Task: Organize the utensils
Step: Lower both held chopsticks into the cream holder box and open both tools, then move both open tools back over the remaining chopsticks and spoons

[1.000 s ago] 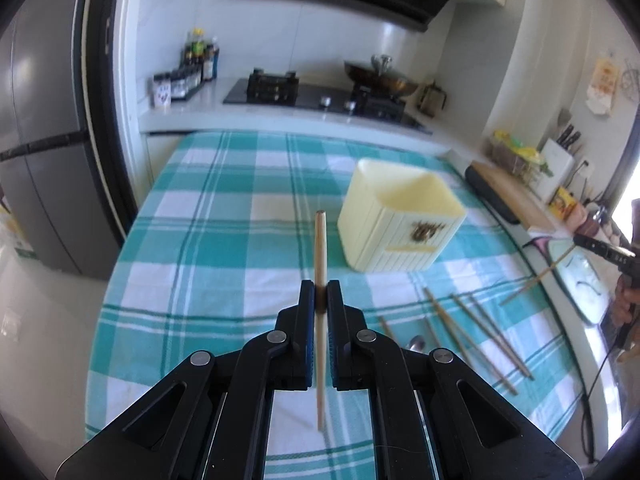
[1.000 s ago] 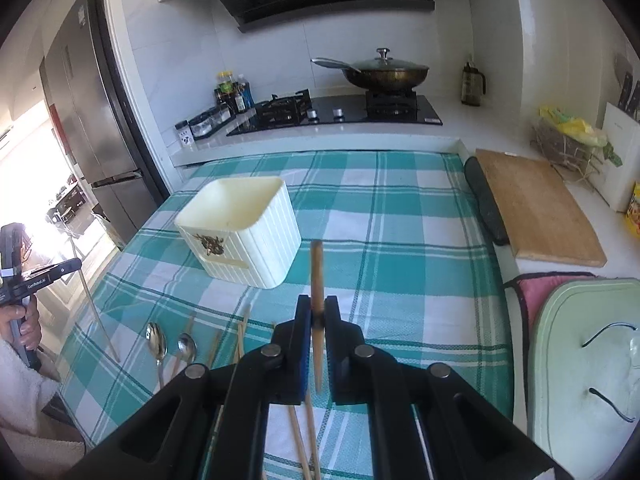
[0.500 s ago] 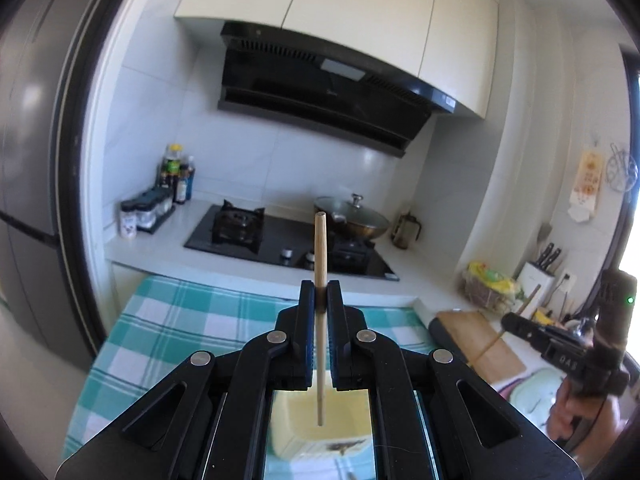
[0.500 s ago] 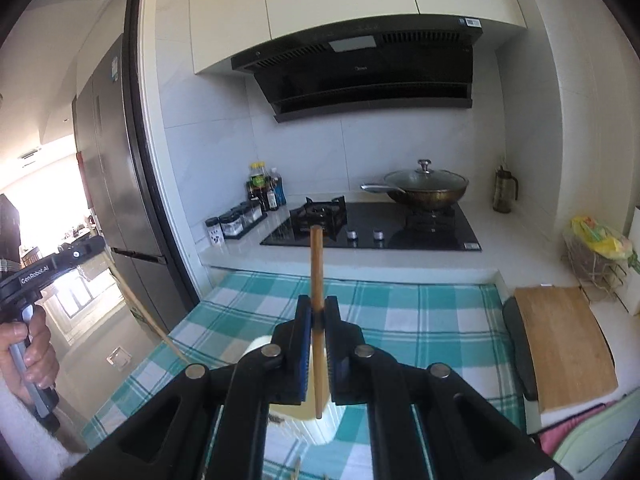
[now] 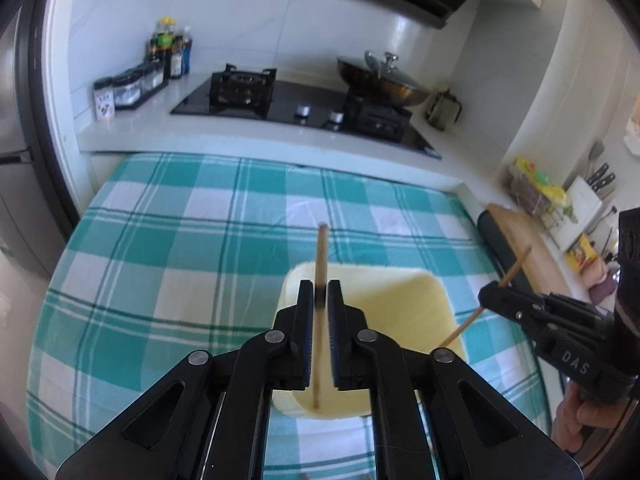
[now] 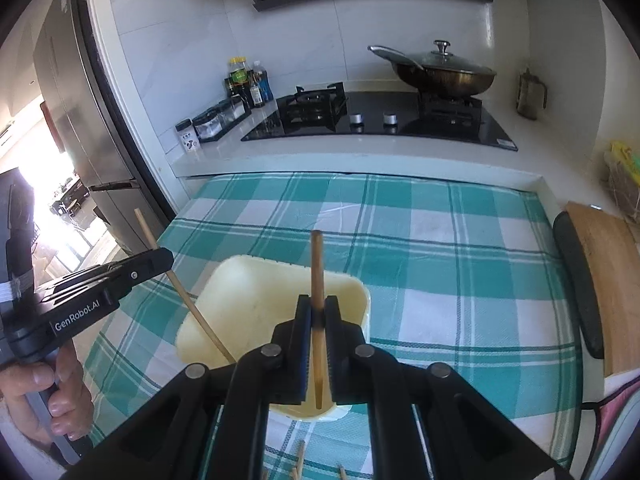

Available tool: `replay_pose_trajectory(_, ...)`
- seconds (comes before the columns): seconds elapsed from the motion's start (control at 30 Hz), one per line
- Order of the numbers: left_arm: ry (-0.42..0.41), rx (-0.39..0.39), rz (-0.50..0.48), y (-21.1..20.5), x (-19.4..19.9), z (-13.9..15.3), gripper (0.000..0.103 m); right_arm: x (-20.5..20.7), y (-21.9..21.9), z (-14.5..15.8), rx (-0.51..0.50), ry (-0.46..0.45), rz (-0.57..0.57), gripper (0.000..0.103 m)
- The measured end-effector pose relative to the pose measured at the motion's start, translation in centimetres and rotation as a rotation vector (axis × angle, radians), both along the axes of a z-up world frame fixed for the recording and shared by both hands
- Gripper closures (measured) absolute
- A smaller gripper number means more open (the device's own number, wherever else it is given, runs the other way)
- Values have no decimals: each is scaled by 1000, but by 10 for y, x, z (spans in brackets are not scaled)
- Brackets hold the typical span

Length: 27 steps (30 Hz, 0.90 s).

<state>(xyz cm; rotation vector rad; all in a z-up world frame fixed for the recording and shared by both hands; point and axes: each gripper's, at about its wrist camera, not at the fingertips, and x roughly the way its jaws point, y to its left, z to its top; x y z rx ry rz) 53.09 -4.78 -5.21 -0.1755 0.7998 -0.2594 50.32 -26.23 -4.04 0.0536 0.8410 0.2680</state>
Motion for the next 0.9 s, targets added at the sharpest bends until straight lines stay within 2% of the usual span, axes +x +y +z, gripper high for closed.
replay_pose_trajectory(0.03, 6, -3, -7, 1, -4, -1, 76, 0, -1, -3, 15, 2, 0, 92)
replay_pose_trajectory(0.07, 5, -3, -14, 5, -9, -1, 69, -1, -3, -5, 31, -1, -2, 81)
replay_pose_trajectory(0.13, -11, 7, -36, 16, -30, 0, 52, -11, -10, -3, 68, -30, -10, 69)
replay_pose_trajectory(0.27, 13, 50, -80, 40, -92, -13, 37, -60, -32, 2, 80, -88, -18, 67)
replay_pose_trajectory(0.37, 35, 70, -83, 58, -158, -44, 32, -112, -52, -9, 42, -110, -39, 55)
replay_pose_trajectory(0.5, 104, 44, 1, 76, -227, -96, 30, -202, -86, -52, -55, -125, -115, 54)
replay_pose_trajectory(0.6, 136, 22, 87, 83, -255, -122, 30, -258, -109, -89, -166, -101, -224, 54)
replay_pose_trajectory(0.7, 137, 26, 139, 81, -271, -131, 30, -294, -129, -113, -202, -70, -327, 54)
replay_pose_trajectory(0.8, 127, 25, 131, 74, -282, -130, 30, -313, -134, -121, -193, -54, -370, 54)
replay_pose_trajectory(0.9, 125, 38, 132, 68, -290, -132, 29, -326, -128, -120, -190, -69, -367, 54)
